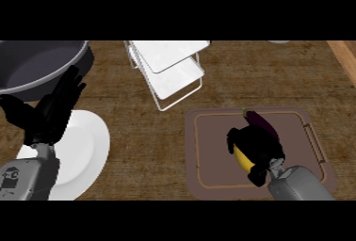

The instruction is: Pick the lemon from the tray and place it in the tiered shelf

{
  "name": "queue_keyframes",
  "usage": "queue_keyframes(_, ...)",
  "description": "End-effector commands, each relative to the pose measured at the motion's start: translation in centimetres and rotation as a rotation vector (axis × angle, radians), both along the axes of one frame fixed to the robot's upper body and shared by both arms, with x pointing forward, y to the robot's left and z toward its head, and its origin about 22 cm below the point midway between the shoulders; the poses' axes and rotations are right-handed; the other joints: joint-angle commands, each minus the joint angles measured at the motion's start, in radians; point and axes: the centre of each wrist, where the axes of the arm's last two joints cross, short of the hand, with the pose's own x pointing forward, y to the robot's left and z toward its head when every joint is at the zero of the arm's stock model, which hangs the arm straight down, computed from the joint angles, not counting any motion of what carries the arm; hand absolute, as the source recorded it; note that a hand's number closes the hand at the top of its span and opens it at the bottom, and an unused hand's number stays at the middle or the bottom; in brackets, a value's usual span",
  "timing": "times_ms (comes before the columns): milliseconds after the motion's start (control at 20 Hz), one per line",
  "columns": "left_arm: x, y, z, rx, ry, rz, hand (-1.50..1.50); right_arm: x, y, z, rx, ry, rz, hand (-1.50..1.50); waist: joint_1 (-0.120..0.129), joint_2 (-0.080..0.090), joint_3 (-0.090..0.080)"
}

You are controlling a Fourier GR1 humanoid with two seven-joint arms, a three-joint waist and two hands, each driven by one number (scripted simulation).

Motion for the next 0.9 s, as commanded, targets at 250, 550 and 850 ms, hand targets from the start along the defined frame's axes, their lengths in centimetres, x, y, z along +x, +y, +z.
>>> queue_keyframes(250, -0.2, -1.4, -0.9, 0.006, -0.009, -0.034, 0.00, -4.0, 13.0, -0.5, 0.077, -0.071, 0.072, 1.50, 0.038, 0.010, 0.004)
queue_keyframes(550, 1.1, -3.3, 0.8, -0.005, -0.028, -0.116, 0.00, -5.0, 15.6, 0.6, 0.115, -0.123, 0.033, 1.50, 0.119, 0.022, 0.006)
queue_keyframes(850, 1.5, -4.2, 1.1, -0.008, -0.021, -0.137, 0.00, -6.4, 17.3, 2.8, 0.345, -0.197, -0.066, 1.50, 0.137, 0.018, 0.008)
